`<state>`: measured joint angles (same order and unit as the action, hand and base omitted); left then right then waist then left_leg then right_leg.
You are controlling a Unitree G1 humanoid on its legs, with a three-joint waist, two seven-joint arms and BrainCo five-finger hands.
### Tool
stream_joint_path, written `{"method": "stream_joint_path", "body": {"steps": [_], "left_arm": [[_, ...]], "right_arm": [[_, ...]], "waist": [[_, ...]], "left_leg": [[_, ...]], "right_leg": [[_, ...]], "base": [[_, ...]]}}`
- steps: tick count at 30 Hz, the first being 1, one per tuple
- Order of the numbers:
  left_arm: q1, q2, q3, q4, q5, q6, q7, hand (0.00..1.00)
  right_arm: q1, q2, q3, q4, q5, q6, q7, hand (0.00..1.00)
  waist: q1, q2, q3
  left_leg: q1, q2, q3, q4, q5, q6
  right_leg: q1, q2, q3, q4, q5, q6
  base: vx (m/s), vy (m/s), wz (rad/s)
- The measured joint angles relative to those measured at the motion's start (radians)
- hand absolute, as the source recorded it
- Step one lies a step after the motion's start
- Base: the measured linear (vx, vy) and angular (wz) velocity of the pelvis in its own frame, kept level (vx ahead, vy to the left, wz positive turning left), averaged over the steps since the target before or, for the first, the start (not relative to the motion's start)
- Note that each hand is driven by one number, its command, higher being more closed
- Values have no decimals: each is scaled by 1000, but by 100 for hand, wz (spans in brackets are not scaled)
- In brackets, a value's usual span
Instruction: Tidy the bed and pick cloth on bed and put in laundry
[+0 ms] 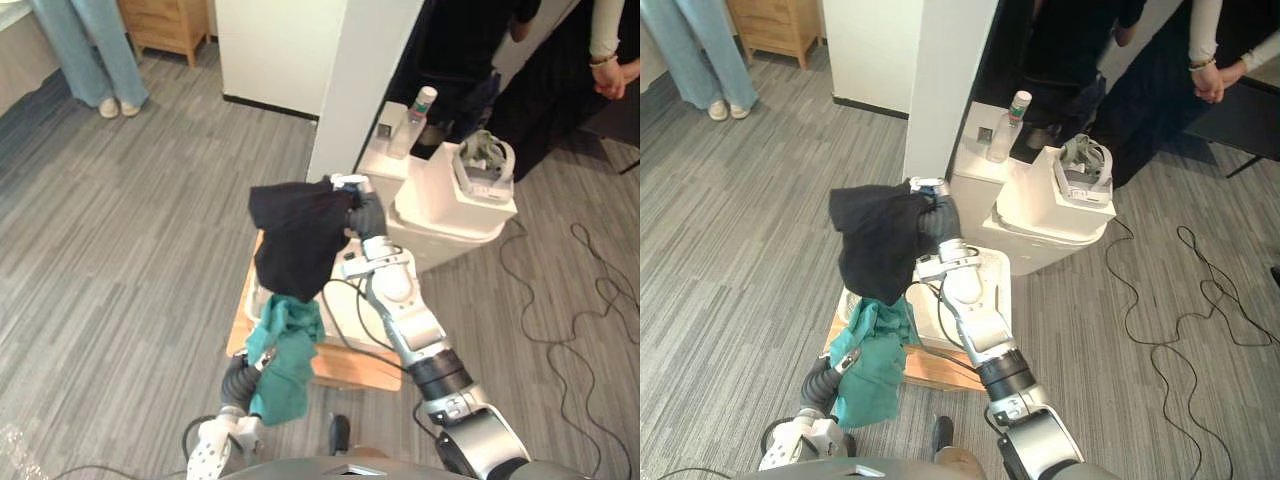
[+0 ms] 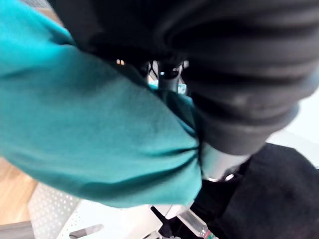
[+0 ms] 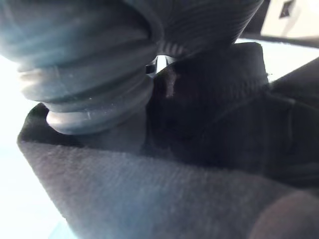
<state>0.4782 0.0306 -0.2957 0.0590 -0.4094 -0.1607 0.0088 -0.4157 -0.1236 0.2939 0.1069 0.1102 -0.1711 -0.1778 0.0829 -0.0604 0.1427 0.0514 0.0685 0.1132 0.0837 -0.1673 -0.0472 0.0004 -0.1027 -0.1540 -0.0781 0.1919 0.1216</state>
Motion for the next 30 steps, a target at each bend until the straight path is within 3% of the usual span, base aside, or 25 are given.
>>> {"method": "stream_joint_path", "body": {"steps": [5,10,13,15,19,22,23,27,30], "left_arm": [[9,10,-1,21,1,-7,1,100],[-38,30,0,78,1,-27,8,100],[-151,62,21,152,2,-31,13,100],[-258,78,47,156,2,-41,60,100],[-301,71,59,105,1,-89,99,100],[-294,66,49,110,1,-87,102,100],[-296,66,49,110,0,-87,102,100],[-313,63,48,109,1,-86,104,100],[-313,54,51,110,1,-85,120,100]], "right_arm": [[-78,14,-3,250,-1,9,-6,100],[-271,7,-93,576,-38,38,-30,100],[-399,-46,-142,711,-41,49,-55,100],[-466,-74,-205,794,-40,57,-70,100],[-542,-183,-302,901,-69,78,-127,100],[-541,-223,-315,901,-79,88,-139,100],[-540,-225,-315,899,-80,89,-140,0],[-476,-208,-310,826,-126,90,-157,0],[-352,-147,-299,696,-174,91,-162,0]], "waist": [[8,-2,4],[21,5,71],[19,38,135],[-3,72,165],[-27,111,209],[-41,125,229],[-50,125,229],[-61,128,231],[-66,128,231]], "left_leg": [[-39,-18,-3,2,24,-2],[-109,-30,-1,4,45,11],[-138,-42,0,6,66,13],[-174,-52,1,7,83,15],[-209,-58,14,6,95,20],[-207,-53,35,6,95,20],[-208,-52,49,4,95,20],[-196,-47,74,9,91,21],[-190,-39,85,31,74,21]], "right_leg": [[-23,-14,-20,2,8,-11],[-81,-26,-22,7,9,-17],[-112,-37,-21,6,8,-19],[-142,-50,-20,6,9,-19],[-186,-56,-15,-1,22,-31],[-198,-50,9,-2,34,-34],[-208,-49,18,-2,41,-37],[-209,-44,41,-2,51,-42],[-201,-32,63,-2,54,-47]], "base": [[-46,5,17],[-102,-8,3],[-80,-31,5],[-109,-11,1],[-58,-11,-8],[0,-11,-27],[7,-8,-29],[0,-8,-22],[-19,-18,-15]]}}
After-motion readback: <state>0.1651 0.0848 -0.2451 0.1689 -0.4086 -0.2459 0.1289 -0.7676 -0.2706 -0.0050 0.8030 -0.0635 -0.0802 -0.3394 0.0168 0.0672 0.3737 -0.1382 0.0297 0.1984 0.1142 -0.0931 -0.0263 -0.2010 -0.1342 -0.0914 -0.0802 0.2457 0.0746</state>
